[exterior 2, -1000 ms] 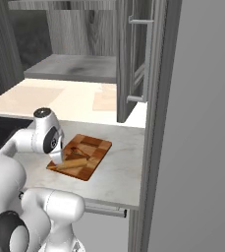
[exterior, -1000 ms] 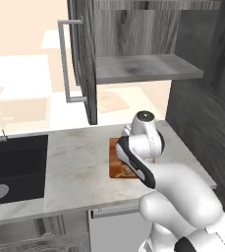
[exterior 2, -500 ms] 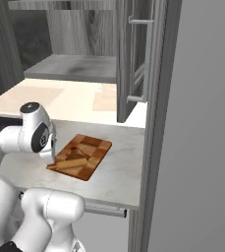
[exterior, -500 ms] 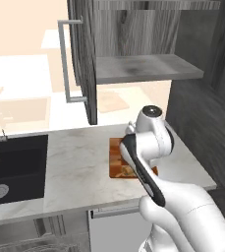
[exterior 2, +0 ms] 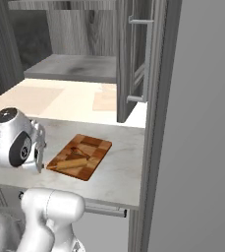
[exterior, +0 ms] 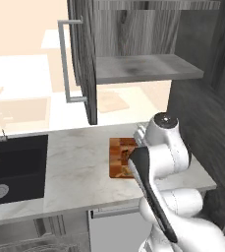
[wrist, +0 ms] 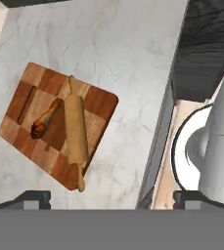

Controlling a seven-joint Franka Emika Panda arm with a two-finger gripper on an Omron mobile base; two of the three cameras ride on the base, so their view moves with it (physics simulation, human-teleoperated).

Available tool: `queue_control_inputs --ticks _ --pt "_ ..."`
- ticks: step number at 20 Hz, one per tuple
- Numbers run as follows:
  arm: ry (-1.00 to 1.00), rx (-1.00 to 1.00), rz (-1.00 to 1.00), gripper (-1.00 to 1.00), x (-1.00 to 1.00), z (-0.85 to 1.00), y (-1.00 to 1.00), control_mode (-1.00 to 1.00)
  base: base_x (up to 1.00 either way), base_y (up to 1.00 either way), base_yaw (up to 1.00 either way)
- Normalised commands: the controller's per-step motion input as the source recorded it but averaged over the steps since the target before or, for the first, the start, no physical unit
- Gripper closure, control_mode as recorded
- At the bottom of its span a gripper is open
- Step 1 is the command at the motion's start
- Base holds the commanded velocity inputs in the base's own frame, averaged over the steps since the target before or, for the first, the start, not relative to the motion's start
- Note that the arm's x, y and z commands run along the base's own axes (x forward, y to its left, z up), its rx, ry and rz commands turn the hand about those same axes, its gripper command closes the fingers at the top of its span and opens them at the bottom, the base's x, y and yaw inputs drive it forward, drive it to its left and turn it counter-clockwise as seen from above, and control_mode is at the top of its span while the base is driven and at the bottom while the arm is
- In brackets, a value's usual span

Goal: Open the cabinet, retrieve the rolling pin, and place it next to the meat on the cutting board to prepare for tenderizing.

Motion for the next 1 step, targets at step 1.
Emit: queue_control_inputs --ticks 1 --pt "-0.11 0.00 -0.03 -1.00 -0.72 0.44 -0.10 -1.00 0.00 0.00 0.00"
